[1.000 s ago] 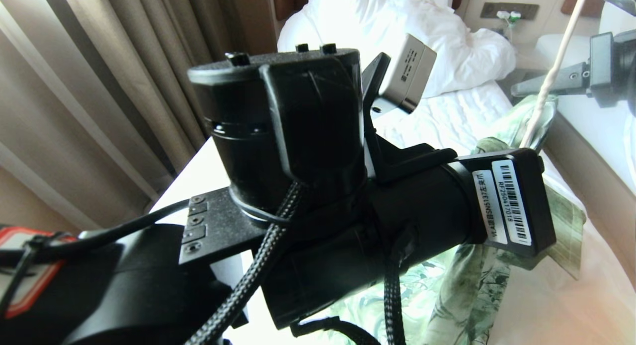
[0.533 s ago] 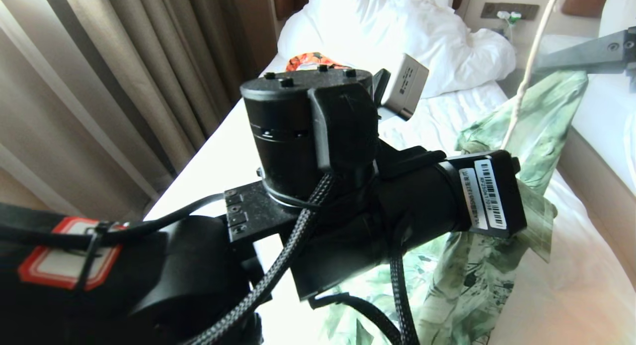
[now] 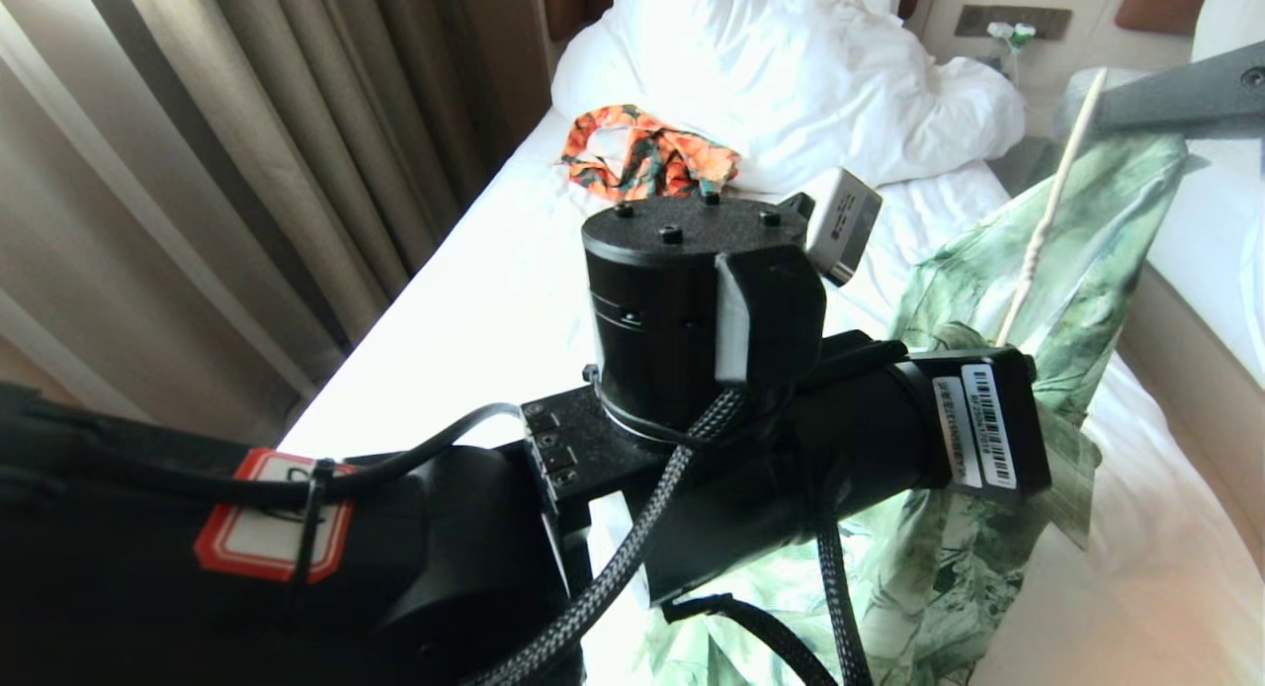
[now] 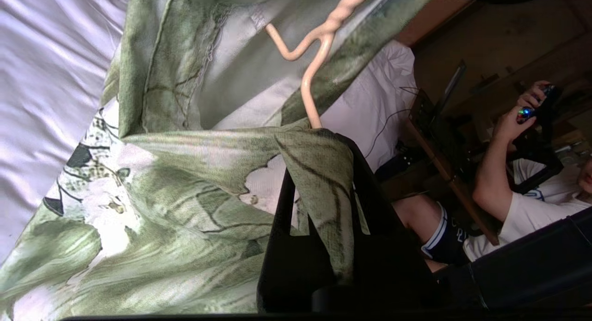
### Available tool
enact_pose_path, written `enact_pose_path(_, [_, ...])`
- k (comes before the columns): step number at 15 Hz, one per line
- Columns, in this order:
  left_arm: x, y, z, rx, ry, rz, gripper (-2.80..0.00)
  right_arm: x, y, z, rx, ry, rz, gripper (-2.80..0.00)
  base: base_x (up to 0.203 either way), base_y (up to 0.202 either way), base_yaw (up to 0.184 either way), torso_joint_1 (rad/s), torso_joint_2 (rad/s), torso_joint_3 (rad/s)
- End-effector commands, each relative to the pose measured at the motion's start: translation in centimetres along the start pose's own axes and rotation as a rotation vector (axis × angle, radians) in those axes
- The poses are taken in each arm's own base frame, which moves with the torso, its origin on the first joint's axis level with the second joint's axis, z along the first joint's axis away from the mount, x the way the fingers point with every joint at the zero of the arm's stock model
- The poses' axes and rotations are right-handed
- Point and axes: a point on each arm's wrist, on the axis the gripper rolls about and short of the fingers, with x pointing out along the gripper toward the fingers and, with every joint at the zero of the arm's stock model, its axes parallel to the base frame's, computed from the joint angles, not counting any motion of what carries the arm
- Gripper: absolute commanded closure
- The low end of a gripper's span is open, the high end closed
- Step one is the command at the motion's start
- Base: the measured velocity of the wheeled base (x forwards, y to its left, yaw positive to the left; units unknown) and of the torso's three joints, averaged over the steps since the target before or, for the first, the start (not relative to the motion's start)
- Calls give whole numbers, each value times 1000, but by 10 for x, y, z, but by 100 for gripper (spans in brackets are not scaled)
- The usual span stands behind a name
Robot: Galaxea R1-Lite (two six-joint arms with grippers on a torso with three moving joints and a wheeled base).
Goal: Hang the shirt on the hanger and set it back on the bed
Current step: Take the clothes hanger out of the clothes
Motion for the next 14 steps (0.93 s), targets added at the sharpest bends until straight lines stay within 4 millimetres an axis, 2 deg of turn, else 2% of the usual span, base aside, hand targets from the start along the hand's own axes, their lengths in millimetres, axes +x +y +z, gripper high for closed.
enact_pose_path(1, [0,1,3,-5,-14,2,0,-7,15,-6,-24,29,44,0,0,0,0,0,0,0])
enact_pose_path(6, [-8,-1,7,-62,-83,1,0,-5,26,-13,-21,83,94,0,0,0,0,0,0,0])
enact_pose_path(9, [-7,-3,12,-60,-216,-72,0,-2,26,-13,-64,88,109,0,0,0,0,0,0,0])
enact_pose_path(14, [-3,-3,0,-63,-264,-108,0,0,27,-9,-122,54,150,0,0,0,0,0,0,0])
